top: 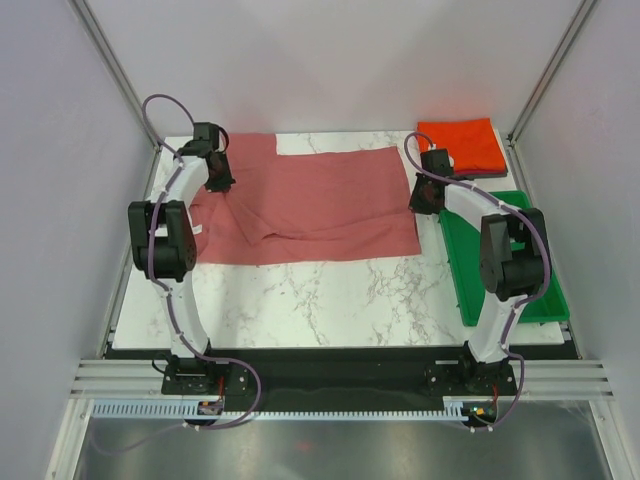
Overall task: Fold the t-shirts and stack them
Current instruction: Fold the tshirt
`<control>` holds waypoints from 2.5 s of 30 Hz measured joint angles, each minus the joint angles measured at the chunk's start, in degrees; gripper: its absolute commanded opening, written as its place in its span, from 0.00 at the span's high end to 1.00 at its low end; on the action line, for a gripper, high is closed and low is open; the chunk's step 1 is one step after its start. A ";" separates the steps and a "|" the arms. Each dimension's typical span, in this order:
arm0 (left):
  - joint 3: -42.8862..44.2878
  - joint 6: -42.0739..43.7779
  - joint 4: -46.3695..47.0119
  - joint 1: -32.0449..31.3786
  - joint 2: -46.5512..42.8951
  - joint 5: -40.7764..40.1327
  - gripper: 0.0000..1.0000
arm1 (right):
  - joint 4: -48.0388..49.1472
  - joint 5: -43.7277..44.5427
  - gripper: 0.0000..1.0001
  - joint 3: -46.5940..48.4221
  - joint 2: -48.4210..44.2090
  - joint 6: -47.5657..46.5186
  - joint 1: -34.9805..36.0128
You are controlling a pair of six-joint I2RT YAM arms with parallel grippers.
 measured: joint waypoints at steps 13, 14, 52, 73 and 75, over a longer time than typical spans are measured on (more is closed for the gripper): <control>4.98 0.83 -0.04 -2.01 2.75 -4.37 0.98 | -1.68 2.01 1.00 4.26 2.56 -0.50 -0.02; 5.35 0.83 0.00 -2.01 2.82 -4.85 0.98 | -1.73 2.16 1.00 4.85 2.95 -0.59 -0.02; -32.83 -16.15 -0.22 -2.05 -15.87 -12.39 0.58 | 0.13 2.71 0.79 -16.87 -8.52 -1.88 7.17; -22.23 -15.13 -2.67 -1.31 -25.92 -3.48 0.47 | -1.53 -0.15 0.74 -35.04 -39.71 3.78 13.66; -20.52 -15.15 -1.55 -1.31 -24.30 0.96 0.48 | -1.88 -1.16 0.74 -34.62 -40.85 3.76 13.66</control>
